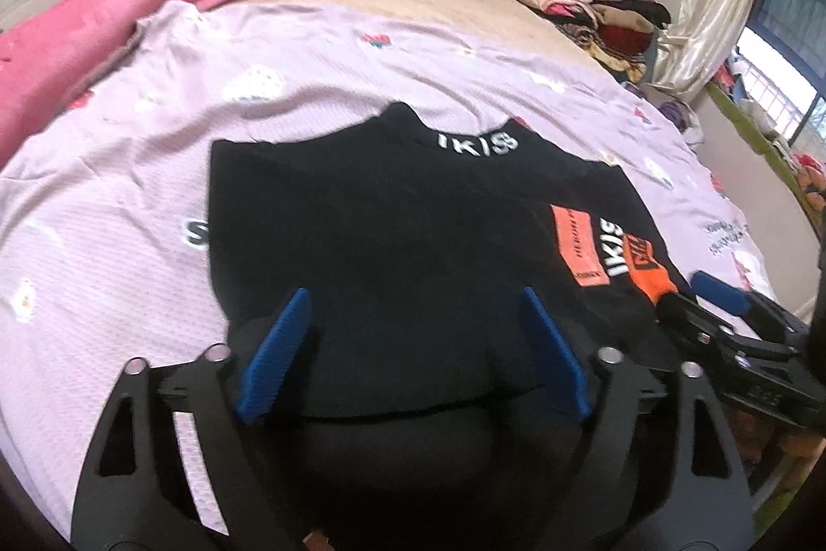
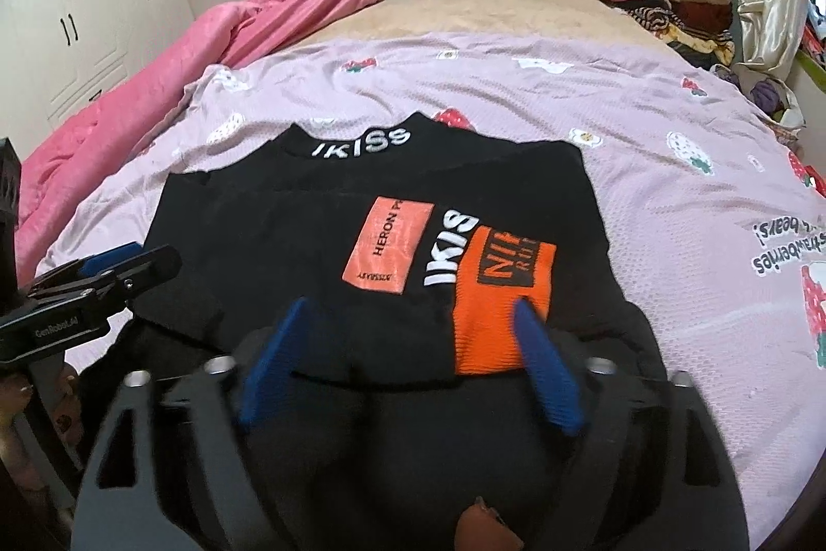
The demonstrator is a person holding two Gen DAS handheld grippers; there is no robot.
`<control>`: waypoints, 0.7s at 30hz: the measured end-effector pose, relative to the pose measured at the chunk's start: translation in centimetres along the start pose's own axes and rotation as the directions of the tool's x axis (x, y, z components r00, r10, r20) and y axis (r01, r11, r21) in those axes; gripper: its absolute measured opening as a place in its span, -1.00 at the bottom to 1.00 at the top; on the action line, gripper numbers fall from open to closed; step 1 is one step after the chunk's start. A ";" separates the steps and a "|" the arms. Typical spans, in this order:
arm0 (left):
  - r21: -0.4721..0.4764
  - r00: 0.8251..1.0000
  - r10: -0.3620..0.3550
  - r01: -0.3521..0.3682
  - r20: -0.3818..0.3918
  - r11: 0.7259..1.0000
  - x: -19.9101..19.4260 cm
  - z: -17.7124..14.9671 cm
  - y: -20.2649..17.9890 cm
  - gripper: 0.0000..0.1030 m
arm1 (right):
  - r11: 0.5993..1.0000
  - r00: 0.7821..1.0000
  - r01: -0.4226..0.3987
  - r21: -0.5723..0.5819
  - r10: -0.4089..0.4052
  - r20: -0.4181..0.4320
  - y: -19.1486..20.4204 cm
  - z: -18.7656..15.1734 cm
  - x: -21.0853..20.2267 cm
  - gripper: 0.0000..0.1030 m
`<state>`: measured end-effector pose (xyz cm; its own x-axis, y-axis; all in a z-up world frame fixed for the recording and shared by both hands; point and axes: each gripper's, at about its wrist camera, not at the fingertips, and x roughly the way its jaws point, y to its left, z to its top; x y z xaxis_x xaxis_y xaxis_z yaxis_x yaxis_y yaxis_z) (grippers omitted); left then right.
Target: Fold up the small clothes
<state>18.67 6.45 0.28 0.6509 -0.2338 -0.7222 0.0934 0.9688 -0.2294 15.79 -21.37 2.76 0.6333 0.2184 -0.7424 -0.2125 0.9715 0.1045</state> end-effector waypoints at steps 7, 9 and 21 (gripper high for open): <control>-0.033 0.998 0.054 -0.052 0.045 0.998 -1.0 0.0 0.6 0.81 | 1.000 0.999 0.002 0.023 -0.003 0.043 -0.6 0.3 -1.4 0.78; -0.041 0.997 0.062 -0.060 0.045 0.997 -1.3 -0.1 0.7 0.81 | 1.000 0.999 0.001 0.025 -0.002 0.049 -0.6 0.3 -1.7 0.80; -0.075 0.996 0.070 -0.066 0.056 0.995 -3.6 -0.9 0.8 0.81 | 0.999 0.994 -0.016 0.050 0.011 0.105 -1.2 0.4 -4.4 0.85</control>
<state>15.73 8.01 2.12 0.6974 -0.1605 -0.6985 -0.0063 0.9732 -0.2299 13.56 -23.48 6.10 0.7055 0.2372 -0.6678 -0.1854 0.9713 0.1491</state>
